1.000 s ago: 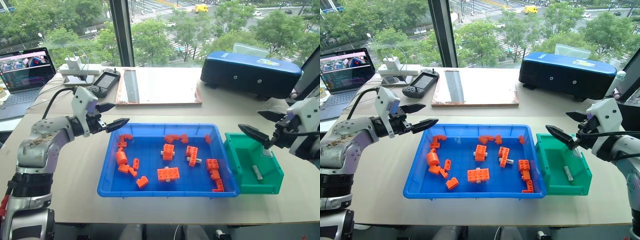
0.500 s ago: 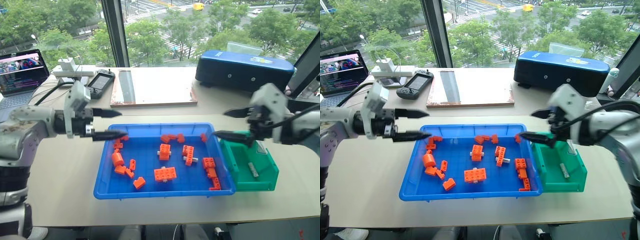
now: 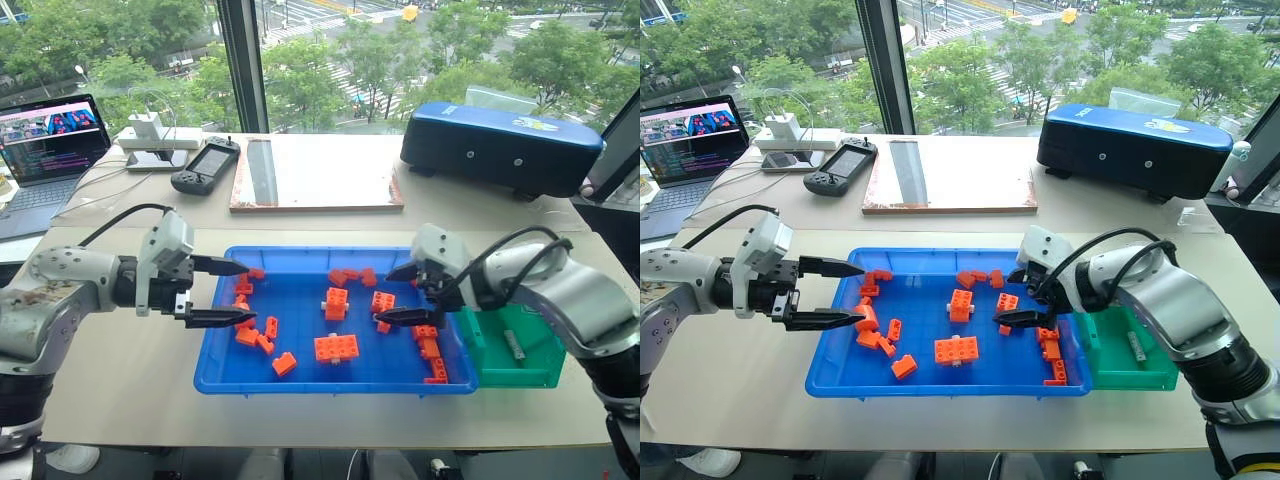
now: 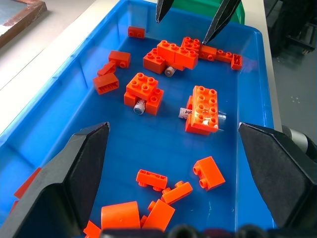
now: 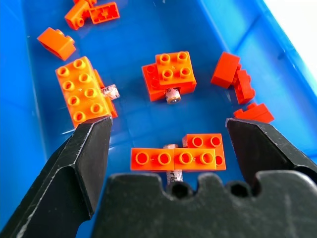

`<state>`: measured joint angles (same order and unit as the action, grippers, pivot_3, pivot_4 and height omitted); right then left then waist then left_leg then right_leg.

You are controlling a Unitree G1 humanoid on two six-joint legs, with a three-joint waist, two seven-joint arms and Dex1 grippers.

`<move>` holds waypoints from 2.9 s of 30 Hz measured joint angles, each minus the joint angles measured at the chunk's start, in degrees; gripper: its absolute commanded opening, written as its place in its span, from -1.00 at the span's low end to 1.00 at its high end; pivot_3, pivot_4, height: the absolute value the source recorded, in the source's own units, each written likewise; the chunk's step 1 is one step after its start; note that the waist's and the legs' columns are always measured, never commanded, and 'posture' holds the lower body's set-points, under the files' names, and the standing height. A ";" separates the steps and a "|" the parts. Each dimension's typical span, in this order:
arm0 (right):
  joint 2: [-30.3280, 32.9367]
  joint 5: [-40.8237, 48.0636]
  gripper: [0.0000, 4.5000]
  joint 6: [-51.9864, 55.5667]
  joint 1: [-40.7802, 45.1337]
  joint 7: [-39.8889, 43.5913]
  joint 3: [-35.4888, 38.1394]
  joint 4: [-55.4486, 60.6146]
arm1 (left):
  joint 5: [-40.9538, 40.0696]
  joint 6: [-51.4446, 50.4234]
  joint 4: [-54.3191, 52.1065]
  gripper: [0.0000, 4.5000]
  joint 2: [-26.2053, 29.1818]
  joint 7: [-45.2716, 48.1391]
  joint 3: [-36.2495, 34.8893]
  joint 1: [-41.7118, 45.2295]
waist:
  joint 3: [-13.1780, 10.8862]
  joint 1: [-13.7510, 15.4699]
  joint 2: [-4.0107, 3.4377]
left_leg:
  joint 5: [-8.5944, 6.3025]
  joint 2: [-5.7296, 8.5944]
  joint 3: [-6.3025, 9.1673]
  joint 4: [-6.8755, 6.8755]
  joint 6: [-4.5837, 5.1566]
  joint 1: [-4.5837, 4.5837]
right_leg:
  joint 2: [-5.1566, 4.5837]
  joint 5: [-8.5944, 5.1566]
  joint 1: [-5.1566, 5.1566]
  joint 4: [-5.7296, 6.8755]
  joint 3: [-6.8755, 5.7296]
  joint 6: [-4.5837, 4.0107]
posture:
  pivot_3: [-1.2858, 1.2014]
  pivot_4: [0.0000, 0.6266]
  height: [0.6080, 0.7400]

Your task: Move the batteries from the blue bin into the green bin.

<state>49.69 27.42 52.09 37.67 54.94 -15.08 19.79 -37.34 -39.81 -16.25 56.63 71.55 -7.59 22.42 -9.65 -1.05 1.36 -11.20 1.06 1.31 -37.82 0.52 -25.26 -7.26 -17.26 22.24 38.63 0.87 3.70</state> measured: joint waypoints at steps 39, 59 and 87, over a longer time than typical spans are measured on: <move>-3.29 84.24 0.68 17.96 3.11 -96.33 1.98 -12.08 | 1.48 2.23 1.54 1.00 -6.10 -3.57 5.02 3.67 | -0.05 -1.01 0.09 | -0.01 -0.05 0.02 0.00 0.03 -0.05 | 0.05 0.00 -0.01 -0.02 0.00 -0.03 | 0.03 -0.52 0.88; -1.69 84.40 -0.81 17.99 5.86 -98.75 -1.77 -11.54 | 2.00 3.62 1.45 1.00 -6.39 -4.44 4.40 3.52 | -0.05 -1.05 0.09 | -0.01 -0.05 0.01 0.02 0.04 -0.05 | 0.05 0.00 -0.01 -0.07 0.00 -0.03 | 0.03 -0.52 0.88; 14.54 30.72 0.96 11.77 5.68 -15.29 0.82 7.62 | 5.63 7.09 5.78 1.00 -8.17 -2.41 6.41 6.54 | -0.09 0.08 0.05 | -0.09 -0.07 0.01 0.01 0.15 -0.12 | 0.07 0.00 -0.01 -0.24 -0.02 -0.03 | 0.03 -0.52 0.88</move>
<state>64.23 58.13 63.86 43.35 39.65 -14.26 27.40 -31.71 -32.72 -10.47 48.46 69.14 -1.19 28.96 -9.74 -0.97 1.41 -11.29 0.99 1.32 -37.81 0.67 -25.38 -7.19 -17.26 22.22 38.39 0.85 3.67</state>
